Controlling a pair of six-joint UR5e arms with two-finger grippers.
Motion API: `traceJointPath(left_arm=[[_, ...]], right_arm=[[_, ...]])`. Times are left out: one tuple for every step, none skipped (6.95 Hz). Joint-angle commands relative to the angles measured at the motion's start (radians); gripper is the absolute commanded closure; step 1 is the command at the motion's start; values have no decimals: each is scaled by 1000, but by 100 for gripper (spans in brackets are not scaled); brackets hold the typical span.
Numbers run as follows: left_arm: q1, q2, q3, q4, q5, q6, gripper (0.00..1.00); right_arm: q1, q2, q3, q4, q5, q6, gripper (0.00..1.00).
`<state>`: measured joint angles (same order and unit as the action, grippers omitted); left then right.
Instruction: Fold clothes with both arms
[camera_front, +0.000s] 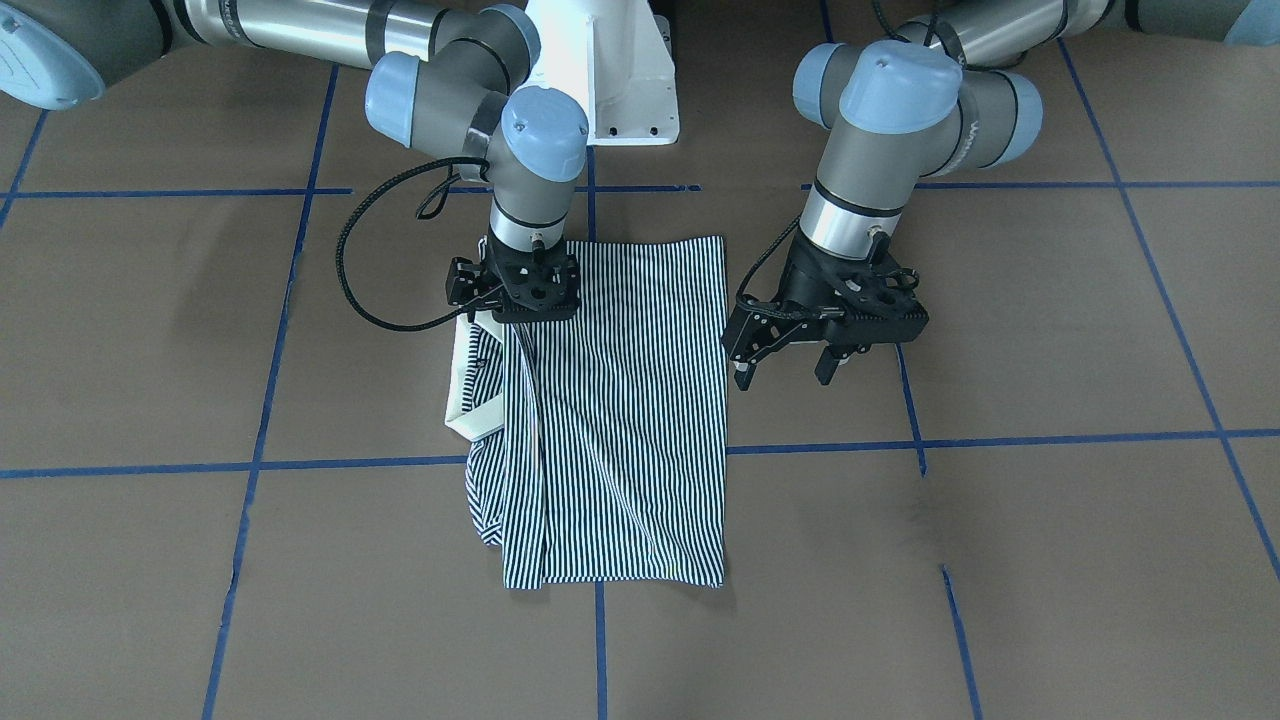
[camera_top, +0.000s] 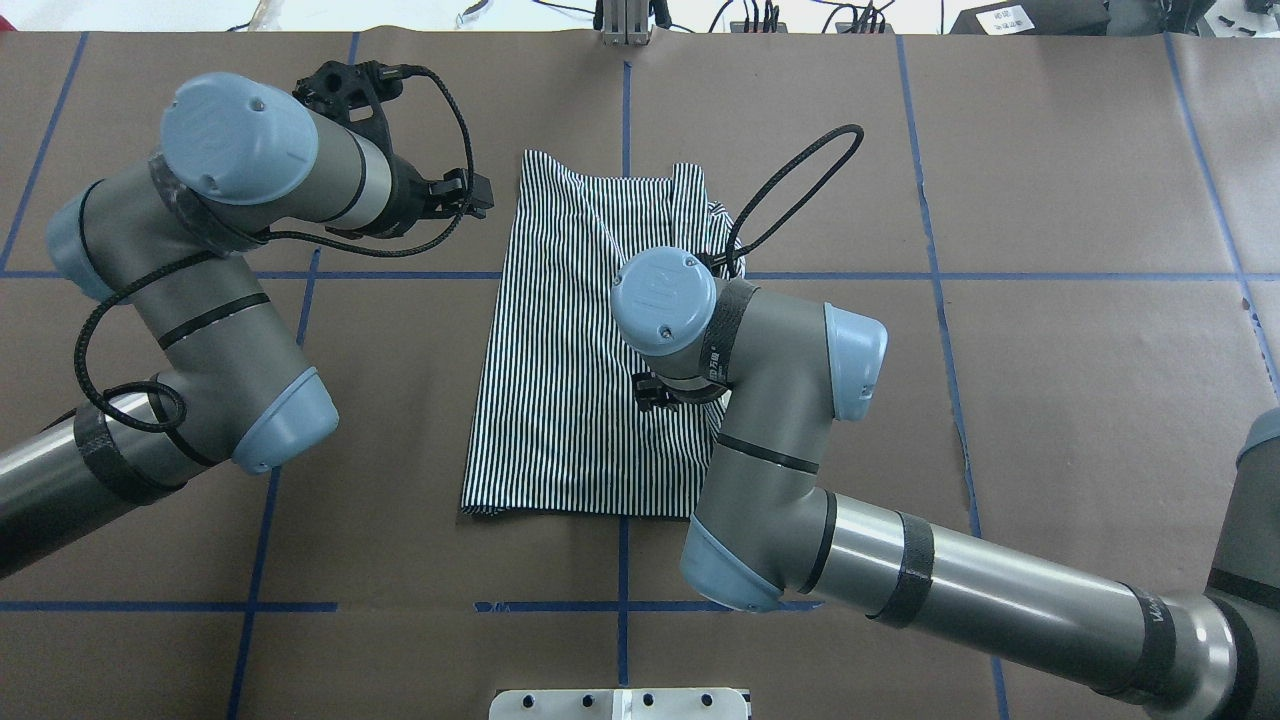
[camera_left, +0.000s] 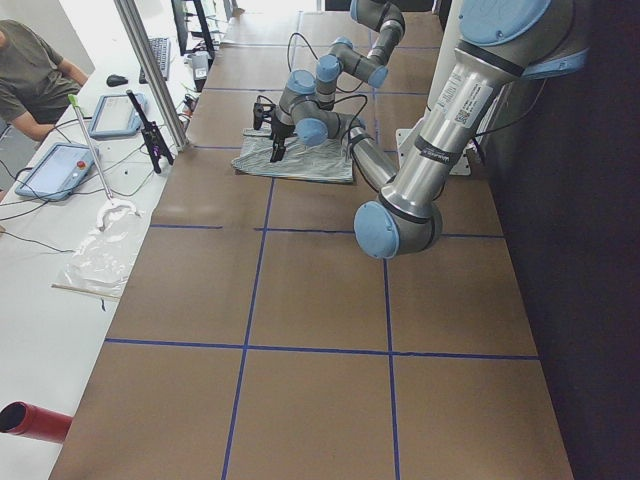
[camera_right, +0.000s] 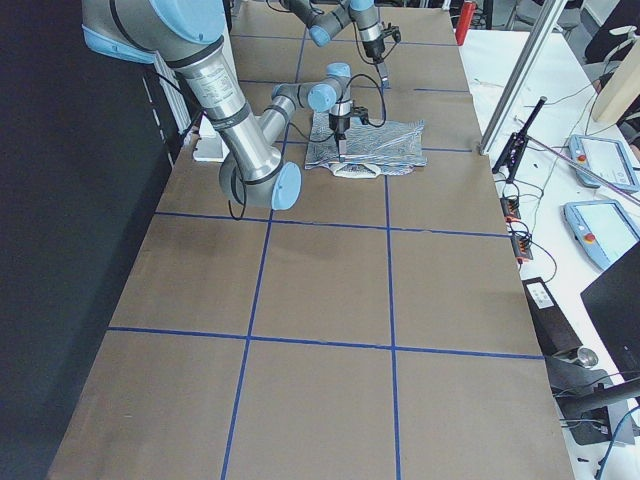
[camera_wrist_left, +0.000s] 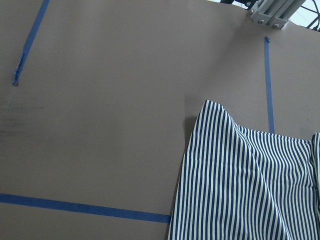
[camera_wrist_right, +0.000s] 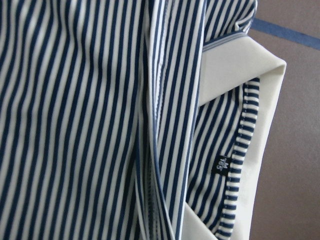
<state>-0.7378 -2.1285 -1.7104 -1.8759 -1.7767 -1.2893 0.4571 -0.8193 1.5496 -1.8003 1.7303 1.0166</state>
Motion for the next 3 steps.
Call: traceJointPath(left_arm=[[0,-1,2,0,0,1,0],[0,-1,2,-2,-1,2,0],[0,-1,2,-2,0,1,0]], right_arm=[[-1,-27,-3,-1,0,-1,0],[0,-26,-2,-29,2,-3,0],[6,-27,6,-51,3,-4,0]])
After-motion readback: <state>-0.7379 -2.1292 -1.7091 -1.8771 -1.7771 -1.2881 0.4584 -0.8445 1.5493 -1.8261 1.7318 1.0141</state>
